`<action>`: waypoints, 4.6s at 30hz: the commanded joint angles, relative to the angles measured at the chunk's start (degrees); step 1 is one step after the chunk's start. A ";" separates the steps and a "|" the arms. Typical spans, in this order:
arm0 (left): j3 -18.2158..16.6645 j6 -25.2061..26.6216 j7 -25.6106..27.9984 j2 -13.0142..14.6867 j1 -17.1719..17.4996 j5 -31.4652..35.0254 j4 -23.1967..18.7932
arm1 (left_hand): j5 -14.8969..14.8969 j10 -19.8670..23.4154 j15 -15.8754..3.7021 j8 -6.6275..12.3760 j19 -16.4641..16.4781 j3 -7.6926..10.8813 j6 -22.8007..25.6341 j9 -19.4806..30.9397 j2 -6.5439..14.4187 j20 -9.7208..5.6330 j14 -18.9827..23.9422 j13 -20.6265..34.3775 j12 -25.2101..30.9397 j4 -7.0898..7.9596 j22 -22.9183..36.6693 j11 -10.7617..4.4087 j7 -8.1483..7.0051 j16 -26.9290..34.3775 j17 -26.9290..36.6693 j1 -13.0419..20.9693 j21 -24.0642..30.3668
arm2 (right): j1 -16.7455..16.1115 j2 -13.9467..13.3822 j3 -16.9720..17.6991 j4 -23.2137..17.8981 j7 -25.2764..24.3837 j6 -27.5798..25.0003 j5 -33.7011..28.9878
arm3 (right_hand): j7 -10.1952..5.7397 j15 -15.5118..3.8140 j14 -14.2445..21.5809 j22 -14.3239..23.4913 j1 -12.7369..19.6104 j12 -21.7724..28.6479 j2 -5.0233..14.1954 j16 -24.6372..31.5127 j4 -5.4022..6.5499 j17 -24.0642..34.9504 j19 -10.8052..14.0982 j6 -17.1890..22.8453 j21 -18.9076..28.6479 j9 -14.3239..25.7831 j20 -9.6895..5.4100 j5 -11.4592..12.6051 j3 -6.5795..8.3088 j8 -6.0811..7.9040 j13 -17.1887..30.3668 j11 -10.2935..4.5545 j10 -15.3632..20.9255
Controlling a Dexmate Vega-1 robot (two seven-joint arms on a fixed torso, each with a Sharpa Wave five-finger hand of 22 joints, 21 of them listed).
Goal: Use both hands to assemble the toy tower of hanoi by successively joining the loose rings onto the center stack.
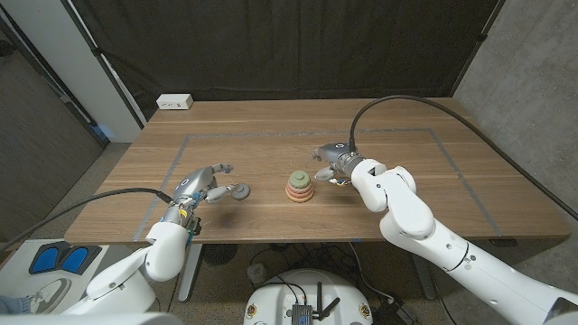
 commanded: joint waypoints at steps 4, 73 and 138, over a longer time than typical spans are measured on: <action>2.26 1.94 0.05 0.36 -2.76 0.29 -0.41 | -0.08 -0.24 -4.72 -0.14 0.44 0.37 0.26 0.19 0.25 -8.16 0.38 0.15 -0.11 0.10 0.05 0.15 0.11 0.01 0.17 -0.34 0.41 | -6.10 -2.73 4.89 -2.13 -12.59 -4.98 8.21 | 0.01 -3.86 1.81 0.44 1.34 0.71 0.09 0.87 -0.37 0.24 1.20 2.14 0.56 -0.06 -5.05 -0.44 0.51 0.98 -0.25 -0.40 2.10; 8.65 6.53 0.06 3.90 -10.77 2.29 -0.21 | -0.16 -0.62 -4.72 -0.21 0.30 0.83 -0.08 0.19 0.14 -8.16 0.31 0.02 -0.24 0.03 0.08 0.28 0.07 0.13 0.16 -0.38 0.51 | -16.40 -13.50 7.53 -3.90 -42.56 -16.22 22.15 | -5.04 -3.75 2.99 0.28 2.44 0.42 0.04 0.24 -0.23 0.20 0.98 5.86 0.24 1.02 -4.98 -0.57 0.97 2.27 -0.13 -2.93 4.93; 16.62 8.88 -36.37 26.40 -28.51 3.05 -3.21 | -0.88 -9.48 -4.67 -1.79 0.55 -0.75 -7.81 -0.88 -3.86 -8.17 1.33 -3.38 -1.44 0.18 0.38 2.99 1.80 1.66 0.15 1.61 1.37 | -15.90 -15.66 4.24 -6.35 -48.64 -20.24 28.34 | -4.12 -3.73 1.85 0.17 2.36 0.06 0.73 -0.08 0.15 0.09 0.28 5.49 0.41 1.68 -4.97 -0.68 1.16 1.98 -0.30 -2.61 5.12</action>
